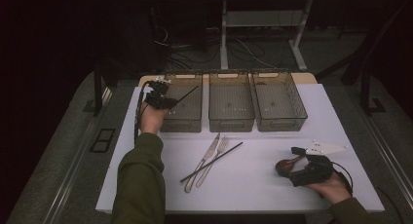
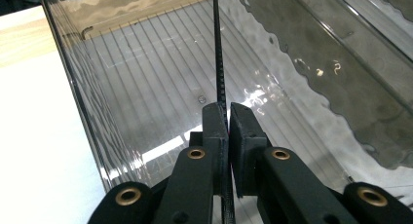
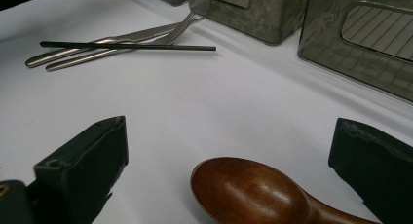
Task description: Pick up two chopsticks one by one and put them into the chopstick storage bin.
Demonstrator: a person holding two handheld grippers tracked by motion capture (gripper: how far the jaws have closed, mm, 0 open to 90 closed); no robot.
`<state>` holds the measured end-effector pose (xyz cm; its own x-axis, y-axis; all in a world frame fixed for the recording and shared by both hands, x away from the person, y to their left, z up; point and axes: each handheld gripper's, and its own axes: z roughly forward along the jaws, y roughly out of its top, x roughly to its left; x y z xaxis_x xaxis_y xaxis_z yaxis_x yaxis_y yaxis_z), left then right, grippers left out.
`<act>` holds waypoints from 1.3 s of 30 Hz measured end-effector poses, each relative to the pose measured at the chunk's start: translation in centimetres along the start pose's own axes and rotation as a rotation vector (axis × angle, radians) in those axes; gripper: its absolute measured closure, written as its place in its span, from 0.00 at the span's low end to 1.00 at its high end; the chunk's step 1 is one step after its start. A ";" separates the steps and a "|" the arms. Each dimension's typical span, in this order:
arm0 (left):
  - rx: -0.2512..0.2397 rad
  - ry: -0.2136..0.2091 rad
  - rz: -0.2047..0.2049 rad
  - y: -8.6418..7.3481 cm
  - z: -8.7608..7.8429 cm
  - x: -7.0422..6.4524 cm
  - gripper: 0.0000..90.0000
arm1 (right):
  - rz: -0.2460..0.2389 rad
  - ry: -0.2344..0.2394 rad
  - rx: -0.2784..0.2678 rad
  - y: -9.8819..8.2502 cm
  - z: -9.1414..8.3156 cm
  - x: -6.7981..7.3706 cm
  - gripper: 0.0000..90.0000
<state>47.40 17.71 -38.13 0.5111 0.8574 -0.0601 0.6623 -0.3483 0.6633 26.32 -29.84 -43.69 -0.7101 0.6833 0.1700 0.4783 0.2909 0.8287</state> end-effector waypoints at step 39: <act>-0.214 -0.278 0.224 -2.1 -6.6 -7.1 0.44 | -0.001 0.000 -0.008 0.0 -0.1 0.0 0.00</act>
<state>38.76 14.88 -34.17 0.7773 0.6245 -0.0763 0.4042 -0.4027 0.8213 26.24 -29.89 -43.63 -0.7106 0.6830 0.1688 0.4733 0.2867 0.8329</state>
